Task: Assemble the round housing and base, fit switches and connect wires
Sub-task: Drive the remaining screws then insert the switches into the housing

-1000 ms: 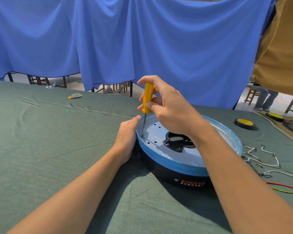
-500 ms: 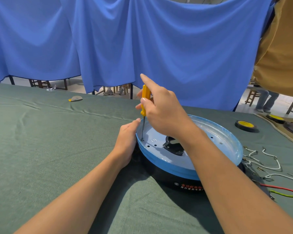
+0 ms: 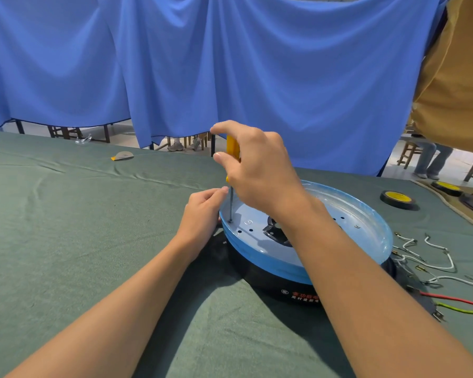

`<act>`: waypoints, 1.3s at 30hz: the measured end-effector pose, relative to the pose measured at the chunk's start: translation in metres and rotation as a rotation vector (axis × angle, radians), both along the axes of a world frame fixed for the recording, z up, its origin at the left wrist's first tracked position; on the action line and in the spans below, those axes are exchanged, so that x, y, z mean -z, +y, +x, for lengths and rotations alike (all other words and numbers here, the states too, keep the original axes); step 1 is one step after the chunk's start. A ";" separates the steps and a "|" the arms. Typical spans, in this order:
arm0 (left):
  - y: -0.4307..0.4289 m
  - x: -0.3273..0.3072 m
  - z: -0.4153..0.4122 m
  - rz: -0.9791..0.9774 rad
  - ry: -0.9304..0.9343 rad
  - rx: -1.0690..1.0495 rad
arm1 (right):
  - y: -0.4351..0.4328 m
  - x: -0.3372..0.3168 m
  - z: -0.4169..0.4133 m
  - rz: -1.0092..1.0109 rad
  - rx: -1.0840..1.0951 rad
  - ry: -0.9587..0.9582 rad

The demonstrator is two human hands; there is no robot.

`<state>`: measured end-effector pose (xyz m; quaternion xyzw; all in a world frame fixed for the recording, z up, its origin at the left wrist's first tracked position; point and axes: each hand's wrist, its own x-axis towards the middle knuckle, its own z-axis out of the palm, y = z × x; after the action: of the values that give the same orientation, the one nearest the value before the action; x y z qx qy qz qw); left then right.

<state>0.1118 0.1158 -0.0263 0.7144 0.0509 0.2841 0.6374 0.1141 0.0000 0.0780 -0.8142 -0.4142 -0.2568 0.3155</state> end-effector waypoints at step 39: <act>0.027 -0.043 -0.024 0.311 0.026 0.162 | 0.000 0.006 0.002 0.032 0.140 0.103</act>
<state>0.0879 0.1430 0.0172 0.8099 -0.0433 0.2272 0.5391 0.1164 -0.0003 0.0718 -0.8481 -0.3352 -0.2427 0.3307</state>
